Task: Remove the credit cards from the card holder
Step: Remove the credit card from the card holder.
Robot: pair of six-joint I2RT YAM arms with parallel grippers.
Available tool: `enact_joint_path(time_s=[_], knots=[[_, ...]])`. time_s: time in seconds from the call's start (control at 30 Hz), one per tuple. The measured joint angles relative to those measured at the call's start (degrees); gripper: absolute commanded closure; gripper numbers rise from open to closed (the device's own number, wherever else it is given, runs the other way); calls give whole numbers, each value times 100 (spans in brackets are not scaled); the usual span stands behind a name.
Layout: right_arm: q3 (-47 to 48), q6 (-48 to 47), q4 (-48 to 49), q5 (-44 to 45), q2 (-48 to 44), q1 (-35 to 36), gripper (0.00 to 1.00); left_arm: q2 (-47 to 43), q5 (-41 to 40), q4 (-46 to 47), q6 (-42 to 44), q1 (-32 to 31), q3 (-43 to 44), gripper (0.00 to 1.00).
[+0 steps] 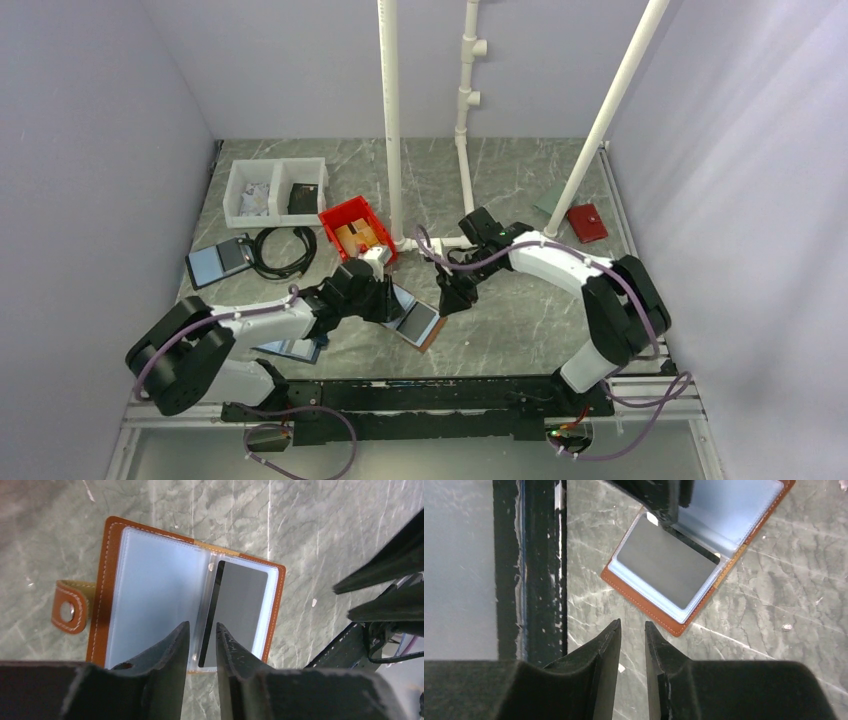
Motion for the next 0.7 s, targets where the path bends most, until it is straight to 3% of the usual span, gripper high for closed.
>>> enact_joint_path(time_s=[0.3, 0.7], knots=[[-1147, -2424, 149, 44, -1222, 149, 78, 772, 568, 761, -417, 46, -46, 77], [-1458, -3381, 649, 1049, -1244, 839, 81, 1742, 1113, 2472, -1429, -125, -175, 77]])
